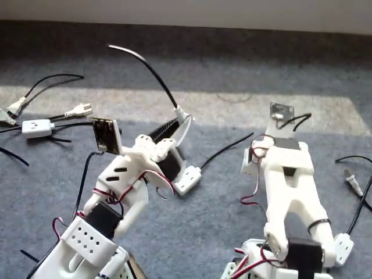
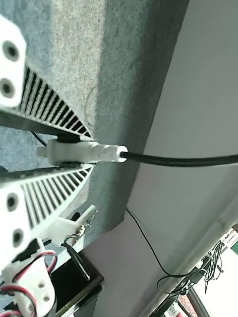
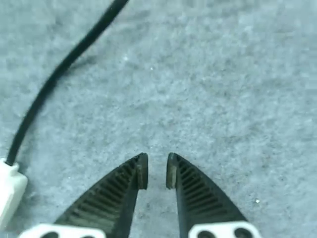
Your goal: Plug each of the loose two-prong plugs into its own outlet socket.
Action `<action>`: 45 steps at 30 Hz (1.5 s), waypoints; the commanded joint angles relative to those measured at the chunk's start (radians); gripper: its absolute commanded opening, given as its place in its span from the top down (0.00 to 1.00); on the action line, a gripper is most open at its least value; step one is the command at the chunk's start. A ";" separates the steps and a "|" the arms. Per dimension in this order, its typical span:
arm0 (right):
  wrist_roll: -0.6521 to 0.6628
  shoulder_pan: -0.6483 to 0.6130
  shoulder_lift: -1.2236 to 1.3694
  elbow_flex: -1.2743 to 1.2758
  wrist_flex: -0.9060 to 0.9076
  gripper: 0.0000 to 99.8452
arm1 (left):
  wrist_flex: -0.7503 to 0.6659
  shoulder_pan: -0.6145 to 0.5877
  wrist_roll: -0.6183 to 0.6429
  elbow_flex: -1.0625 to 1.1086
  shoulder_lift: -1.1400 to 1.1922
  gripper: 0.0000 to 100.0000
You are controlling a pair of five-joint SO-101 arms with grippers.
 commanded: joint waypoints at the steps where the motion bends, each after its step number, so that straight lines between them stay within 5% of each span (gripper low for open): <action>1: -0.054 -0.005 -0.219 0.048 -0.007 0.92 | -0.028 0.077 0.008 -0.001 -0.016 0.99; 20: -0.058 -0.013 -1.107 0.628 -0.216 0.92 | -0.032 0.108 0.008 0.099 -0.025 0.99; 26: -0.054 -0.127 -1.296 0.696 -0.211 0.96 | -0.046 0.251 0.008 0.136 -0.025 0.99; 31: -0.052 -0.197 -1.481 0.796 -0.203 0.96 | -0.396 0.262 0.011 0.275 -0.025 0.99; 36: 0.025 -0.200 -1.501 0.794 -0.119 0.96 | -0.824 0.156 0.192 0.429 -0.018 0.99; 45: 0.048 -0.228 -1.501 0.777 -0.074 0.99 | -0.690 0.193 0.284 0.404 -0.024 0.99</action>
